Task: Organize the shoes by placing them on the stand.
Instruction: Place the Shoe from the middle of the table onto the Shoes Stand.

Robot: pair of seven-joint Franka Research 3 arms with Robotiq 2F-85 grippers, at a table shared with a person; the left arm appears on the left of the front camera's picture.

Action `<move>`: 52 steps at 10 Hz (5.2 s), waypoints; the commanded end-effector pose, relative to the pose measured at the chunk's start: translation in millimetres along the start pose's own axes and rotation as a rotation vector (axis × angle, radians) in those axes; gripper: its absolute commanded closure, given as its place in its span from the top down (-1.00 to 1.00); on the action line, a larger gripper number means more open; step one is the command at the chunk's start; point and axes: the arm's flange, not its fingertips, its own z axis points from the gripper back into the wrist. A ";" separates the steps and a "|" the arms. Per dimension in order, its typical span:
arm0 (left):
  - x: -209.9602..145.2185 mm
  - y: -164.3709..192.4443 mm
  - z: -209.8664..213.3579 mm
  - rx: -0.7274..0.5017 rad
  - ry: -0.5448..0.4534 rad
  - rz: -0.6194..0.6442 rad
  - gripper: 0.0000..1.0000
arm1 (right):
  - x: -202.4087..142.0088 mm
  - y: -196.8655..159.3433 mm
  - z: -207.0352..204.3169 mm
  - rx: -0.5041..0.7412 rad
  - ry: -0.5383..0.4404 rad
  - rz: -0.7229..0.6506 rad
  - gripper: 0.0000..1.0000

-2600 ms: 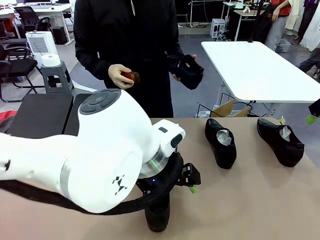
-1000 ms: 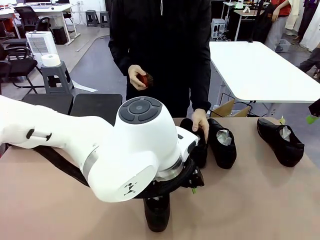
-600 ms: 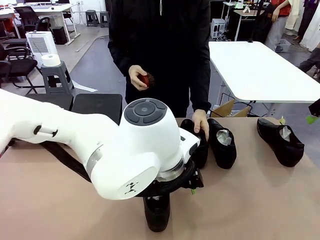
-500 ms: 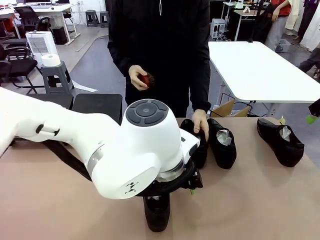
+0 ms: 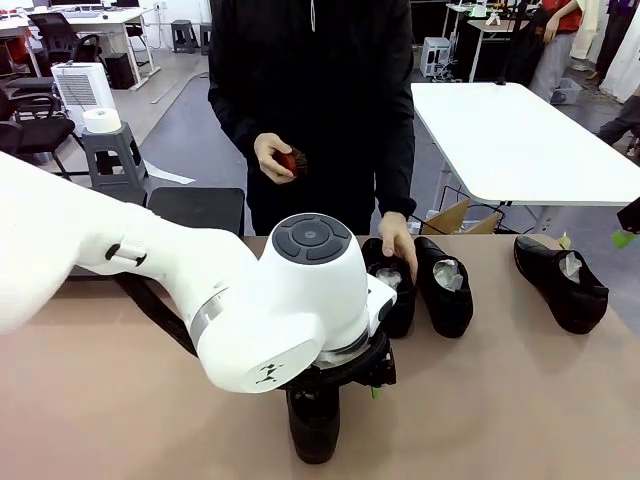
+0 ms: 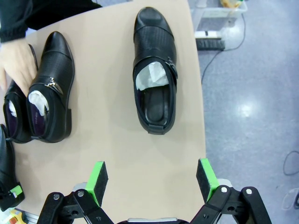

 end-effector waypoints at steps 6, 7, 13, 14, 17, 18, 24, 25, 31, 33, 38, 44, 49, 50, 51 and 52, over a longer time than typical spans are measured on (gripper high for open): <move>1.3 -7.5 -8.4 0.041 -0.012 0.036 -1.00 | 3.5 -97.3 16.7 -0.009 -0.005 -0.164 1.00; 2.9 -6.0 -7.4 0.052 -0.016 0.044 -1.00 | 4.4 -96.6 13.5 0.000 0.004 -0.163 1.00; -1.4 7.1 3.9 0.088 0.003 0.003 -1.00 | -0.5 -96.5 11.6 -0.022 0.000 -0.183 1.00; -6.0 12.4 17.5 0.070 -0.002 -0.016 -1.00 | -0.5 -96.5 11.6 -0.022 0.000 -0.183 1.00; -8.4 49.9 86.1 -0.025 -0.104 -0.058 -1.00 | -0.5 -96.5 11.6 -0.022 0.000 -0.183 1.00; -9.6 67.7 103.5 -0.018 -0.138 -0.092 -1.00 | -0.5 -96.5 11.6 -0.022 0.000 -0.183 1.00; 0.7 152.5 171.2 0.009 -0.220 -0.139 -1.00 | -0.5 -96.5 11.6 -0.022 0.000 -0.183 1.00; 9.3 131.5 159.6 0.099 -0.276 -0.163 -1.00 | -0.5 -96.5 11.6 -0.022 0.000 -0.183 1.00; 70.3 198.5 194.6 0.303 -0.560 -0.232 -1.00 | -0.5 -96.5 11.6 -0.022 0.000 -0.183 1.00; 107.8 211.8 205.3 0.356 -0.640 -0.301 -1.00 | -0.5 -96.5 11.6 -0.022 0.000 -0.183 1.00; 179.9 248.8 176.2 0.313 -0.608 -0.177 -1.00 | -0.5 -96.5 11.6 -0.022 0.000 -0.183 1.00; 193.7 267.2 155.5 0.236 -0.544 -0.231 -1.00 | -0.5 -96.5 11.6 -0.022 0.000 -0.183 1.00; 223.7 277.1 118.8 0.257 -0.538 -0.250 -1.00 | -0.5 -96.5 11.6 -0.022 0.000 -0.183 1.00; 229.1 280.1 115.2 0.281 -0.525 -0.240 -1.00 | -0.5 -96.5 11.6 -0.022 0.000 -0.183 1.00; 232.3 281.6 111.7 0.296 -0.508 -0.232 -1.00 | -0.5 -96.5 11.6 -0.022 0.000 -0.183 1.00; 235.9 281.3 107.7 0.302 -0.492 -0.230 -1.00 | -0.5 -96.5 11.6 -0.022 0.000 -0.183 1.00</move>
